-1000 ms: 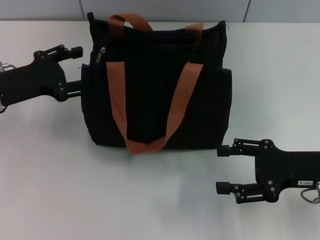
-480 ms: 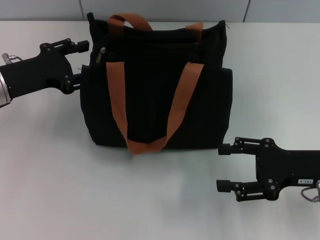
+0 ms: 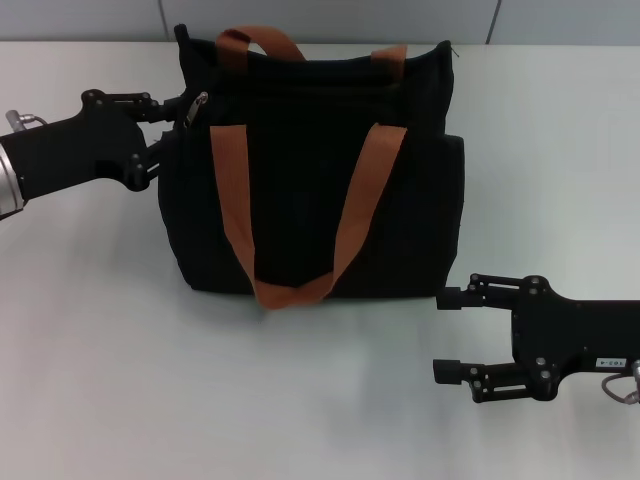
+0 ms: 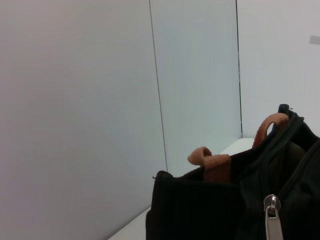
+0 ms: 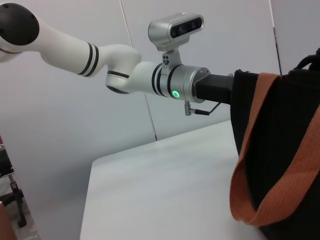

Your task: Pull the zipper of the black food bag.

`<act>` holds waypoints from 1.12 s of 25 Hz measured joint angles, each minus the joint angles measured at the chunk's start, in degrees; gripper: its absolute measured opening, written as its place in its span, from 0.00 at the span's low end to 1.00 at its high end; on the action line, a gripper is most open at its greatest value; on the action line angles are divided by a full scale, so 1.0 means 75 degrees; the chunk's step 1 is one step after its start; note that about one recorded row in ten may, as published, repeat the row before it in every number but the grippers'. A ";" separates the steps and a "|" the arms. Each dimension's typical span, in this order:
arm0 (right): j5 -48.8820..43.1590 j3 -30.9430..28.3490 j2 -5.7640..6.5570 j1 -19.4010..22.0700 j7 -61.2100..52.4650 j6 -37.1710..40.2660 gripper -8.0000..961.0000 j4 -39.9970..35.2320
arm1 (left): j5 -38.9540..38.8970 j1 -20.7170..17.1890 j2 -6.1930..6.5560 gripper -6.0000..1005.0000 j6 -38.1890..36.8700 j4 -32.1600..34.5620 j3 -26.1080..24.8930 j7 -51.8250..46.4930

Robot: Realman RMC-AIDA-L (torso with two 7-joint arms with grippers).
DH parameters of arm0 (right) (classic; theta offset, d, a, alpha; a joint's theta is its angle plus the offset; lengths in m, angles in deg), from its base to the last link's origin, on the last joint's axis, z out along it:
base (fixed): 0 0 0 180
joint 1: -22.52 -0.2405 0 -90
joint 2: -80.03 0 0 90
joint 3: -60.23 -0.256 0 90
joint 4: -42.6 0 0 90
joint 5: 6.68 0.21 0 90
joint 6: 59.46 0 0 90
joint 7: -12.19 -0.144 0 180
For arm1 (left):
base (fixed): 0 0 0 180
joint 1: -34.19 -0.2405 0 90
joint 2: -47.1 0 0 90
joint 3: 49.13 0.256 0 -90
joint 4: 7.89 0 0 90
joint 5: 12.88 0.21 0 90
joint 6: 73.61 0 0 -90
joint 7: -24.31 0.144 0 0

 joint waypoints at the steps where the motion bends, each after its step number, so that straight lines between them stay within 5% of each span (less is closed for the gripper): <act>1: 0.0000 0.0000 0.0000 0.0000 0.0000 0.0000 0.84 0.0000 | 0.0000 0.0001 -0.0003 0.51 -0.0002 0.0000 0.0001 0.0001; 11: 0.0006 0.0000 0.0000 0.0011 0.0000 -0.0001 0.84 -0.0007 | -0.0047 -0.0020 -0.0009 0.11 -0.0181 -0.0002 -0.0043 0.0024; 20: 0.0497 -0.0387 -0.0020 -0.0164 -0.0524 0.0811 0.84 -0.0042 | -0.0090 -0.0162 -0.0099 0.03 -0.0710 0.0027 -0.0502 0.0499; 28: 0.1929 -0.0432 0.0005 -0.0611 -0.2752 0.1308 0.84 -0.0449 | -0.0240 -0.0279 -0.0257 0.03 -0.0847 0.0033 -0.0801 0.1001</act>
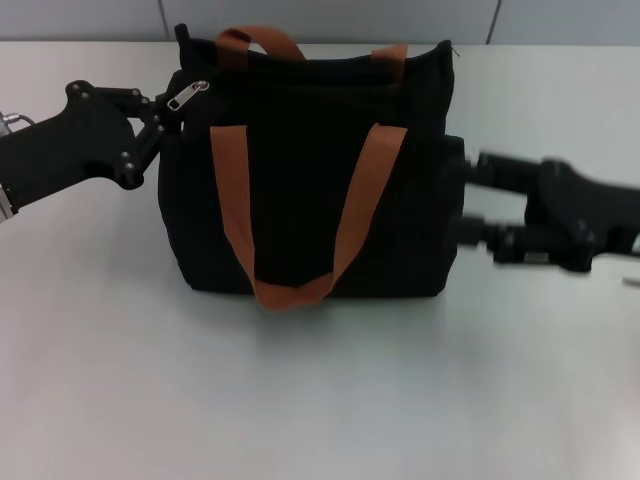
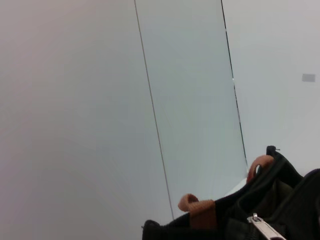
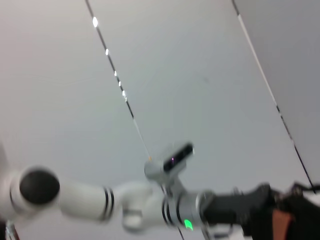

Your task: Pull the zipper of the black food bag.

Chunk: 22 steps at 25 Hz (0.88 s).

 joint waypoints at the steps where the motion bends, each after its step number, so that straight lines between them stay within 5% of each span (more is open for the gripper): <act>1: 0.0125 0.0002 0.0004 -0.0068 -0.0269 0.0025 0.84 -0.0046 | -0.0039 -0.0013 -0.0010 0.03 0.0000 0.0000 -0.0001 0.0049; 9: 0.0009 0.0279 0.0109 -0.1721 -0.3530 -0.0710 0.84 -0.0349 | -0.0291 -0.0129 -0.0072 0.03 0.0006 0.0001 -0.0008 0.0221; 22: -0.0512 0.1675 0.0111 -0.3286 -0.6366 -0.3095 0.78 -0.0298 | -0.0537 -0.0270 -0.0187 0.03 0.0057 0.0026 -0.0015 0.0326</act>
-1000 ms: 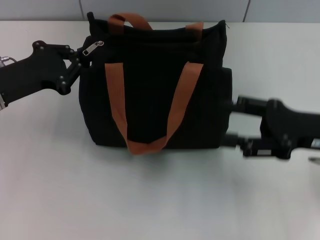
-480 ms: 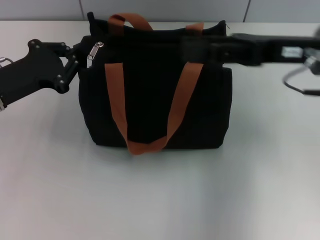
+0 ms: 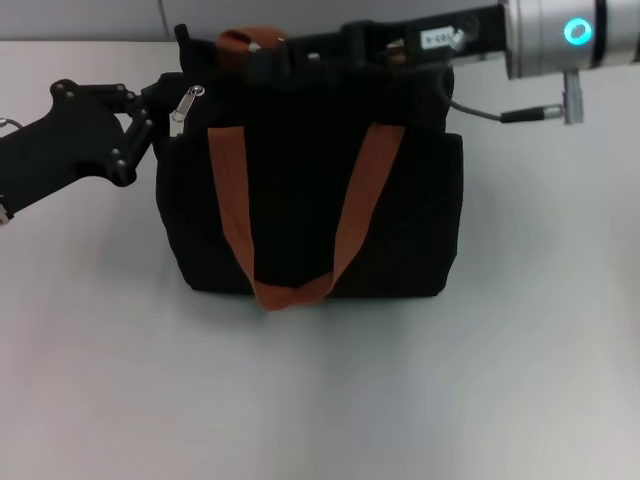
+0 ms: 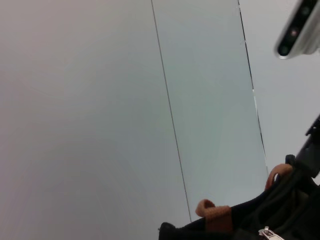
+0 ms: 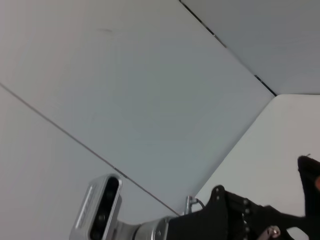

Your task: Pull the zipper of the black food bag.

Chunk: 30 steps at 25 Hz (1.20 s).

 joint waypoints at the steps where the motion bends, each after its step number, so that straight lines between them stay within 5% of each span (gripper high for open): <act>1: 0.0000 0.0000 0.0000 0.0000 0.0000 0.0000 0.77 0.0000 | -0.0001 0.0001 -0.0008 0.03 0.0001 0.0008 0.0001 0.0000; 30: -0.0212 0.0913 -0.0199 -0.0758 -0.1273 -0.1433 0.62 0.0524 | 0.0002 0.0111 -0.0036 0.03 -0.0254 0.0152 0.0021 0.0005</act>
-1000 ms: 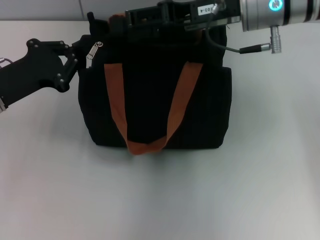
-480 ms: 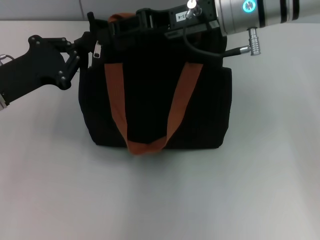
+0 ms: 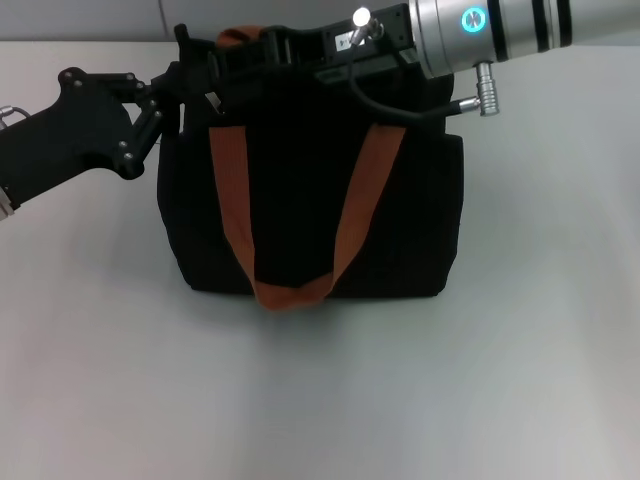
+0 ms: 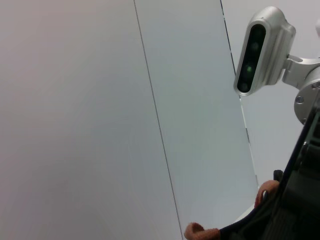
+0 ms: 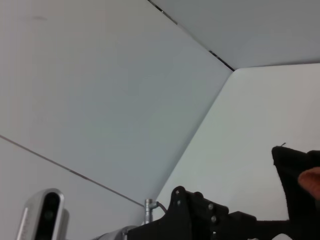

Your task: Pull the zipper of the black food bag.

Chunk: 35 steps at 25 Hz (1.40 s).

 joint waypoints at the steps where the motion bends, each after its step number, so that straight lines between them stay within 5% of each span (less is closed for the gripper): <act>1: -0.0010 -0.0001 0.0000 -0.0008 0.0008 -0.0017 0.62 -0.0008 | 0.0000 0.0000 0.0000 0.03 -0.0001 0.0000 0.0002 0.0003; 35: -0.0281 0.0409 -0.0056 -0.0267 0.0150 -0.0234 0.55 -0.0115 | -0.0052 0.0014 -0.0045 0.04 -0.0044 -0.0002 -0.0020 -0.0089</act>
